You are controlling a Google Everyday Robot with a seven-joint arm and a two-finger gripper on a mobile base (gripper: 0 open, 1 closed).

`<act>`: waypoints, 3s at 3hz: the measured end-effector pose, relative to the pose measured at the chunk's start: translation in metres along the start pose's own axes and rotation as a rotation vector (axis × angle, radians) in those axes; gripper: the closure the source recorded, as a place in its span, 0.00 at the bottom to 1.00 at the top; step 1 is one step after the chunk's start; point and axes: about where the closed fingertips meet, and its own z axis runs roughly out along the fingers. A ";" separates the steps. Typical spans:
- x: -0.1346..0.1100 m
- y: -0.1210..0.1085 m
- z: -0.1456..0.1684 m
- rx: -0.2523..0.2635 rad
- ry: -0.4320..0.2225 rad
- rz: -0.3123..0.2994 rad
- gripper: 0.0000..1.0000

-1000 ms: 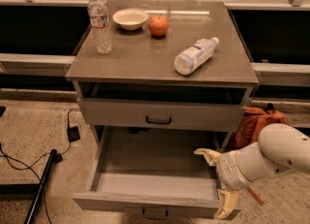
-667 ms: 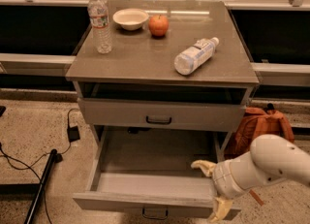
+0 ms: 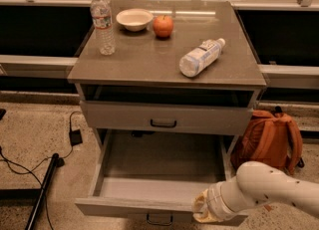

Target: Close middle drawer

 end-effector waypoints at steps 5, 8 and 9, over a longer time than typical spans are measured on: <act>0.025 0.018 0.061 0.061 0.041 0.104 1.00; 0.039 -0.002 0.083 0.085 0.045 0.108 1.00; 0.039 0.000 0.083 0.085 0.045 0.108 1.00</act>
Offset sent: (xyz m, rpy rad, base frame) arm -0.0201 -0.0203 -0.0061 -0.0330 0.0054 -0.2048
